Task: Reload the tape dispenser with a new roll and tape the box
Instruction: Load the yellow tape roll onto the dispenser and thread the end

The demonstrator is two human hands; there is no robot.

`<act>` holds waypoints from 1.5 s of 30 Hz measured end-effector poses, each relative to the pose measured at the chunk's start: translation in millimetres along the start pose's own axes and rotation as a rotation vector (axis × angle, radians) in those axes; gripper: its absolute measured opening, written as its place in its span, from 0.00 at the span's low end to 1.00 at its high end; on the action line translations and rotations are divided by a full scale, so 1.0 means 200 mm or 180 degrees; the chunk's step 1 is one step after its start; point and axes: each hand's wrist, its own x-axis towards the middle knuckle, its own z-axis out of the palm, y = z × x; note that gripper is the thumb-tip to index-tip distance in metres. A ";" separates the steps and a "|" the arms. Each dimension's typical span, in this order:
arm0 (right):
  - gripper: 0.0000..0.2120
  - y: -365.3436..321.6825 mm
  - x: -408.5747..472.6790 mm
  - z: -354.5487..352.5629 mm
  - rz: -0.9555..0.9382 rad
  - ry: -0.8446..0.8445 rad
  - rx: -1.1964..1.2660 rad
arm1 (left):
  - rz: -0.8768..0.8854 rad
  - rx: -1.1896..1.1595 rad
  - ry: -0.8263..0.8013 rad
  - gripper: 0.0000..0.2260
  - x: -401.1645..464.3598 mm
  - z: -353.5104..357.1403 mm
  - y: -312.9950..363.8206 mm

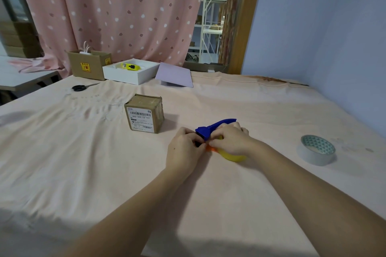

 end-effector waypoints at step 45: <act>0.10 0.10 0.08 0.09 -0.0855 0.0498 -0.0625 | -0.0252 0.0264 -0.0269 0.06 0.09 -0.01 0.06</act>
